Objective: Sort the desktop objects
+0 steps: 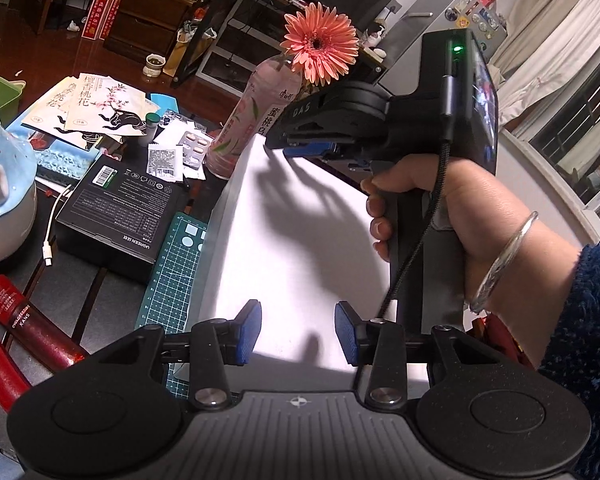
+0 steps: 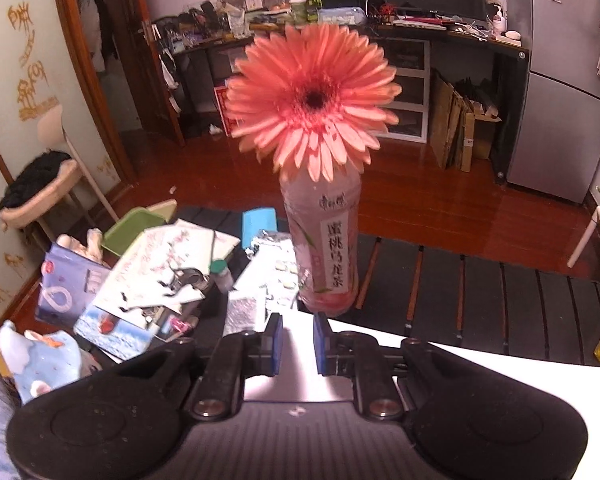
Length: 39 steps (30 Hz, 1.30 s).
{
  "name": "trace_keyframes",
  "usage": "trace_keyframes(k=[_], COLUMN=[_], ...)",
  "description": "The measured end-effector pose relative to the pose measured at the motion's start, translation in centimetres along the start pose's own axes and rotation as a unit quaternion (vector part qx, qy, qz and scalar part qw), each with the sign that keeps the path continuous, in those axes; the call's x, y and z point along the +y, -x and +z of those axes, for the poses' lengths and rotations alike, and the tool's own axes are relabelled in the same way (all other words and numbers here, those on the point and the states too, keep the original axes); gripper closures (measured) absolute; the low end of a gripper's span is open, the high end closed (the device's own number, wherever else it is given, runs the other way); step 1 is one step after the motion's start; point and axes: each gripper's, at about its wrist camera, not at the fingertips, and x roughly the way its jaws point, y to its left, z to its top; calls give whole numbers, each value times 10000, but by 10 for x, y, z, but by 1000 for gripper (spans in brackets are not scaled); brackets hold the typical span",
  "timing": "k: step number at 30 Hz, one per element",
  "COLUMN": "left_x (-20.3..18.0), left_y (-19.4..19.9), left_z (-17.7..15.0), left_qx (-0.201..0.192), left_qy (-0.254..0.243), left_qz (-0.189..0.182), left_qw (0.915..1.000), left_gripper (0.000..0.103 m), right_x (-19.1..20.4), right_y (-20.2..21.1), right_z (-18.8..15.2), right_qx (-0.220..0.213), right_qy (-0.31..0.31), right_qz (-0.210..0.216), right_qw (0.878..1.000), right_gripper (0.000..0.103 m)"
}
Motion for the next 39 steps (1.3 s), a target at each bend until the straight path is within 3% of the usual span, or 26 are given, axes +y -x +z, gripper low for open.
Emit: trace_keyframes(k=[39], left_x=[-2], left_y=[0], left_z=[-1], left_qx=[-20], left_qy=[-73], left_qz=[41], left_qw=[10000], left_gripper=[62], right_x=[9], right_y=[11], right_z=[-23], right_qx=[-142], right_qy=[360], right_qz=[-115], right_qw=[9992], right_gripper=[89])
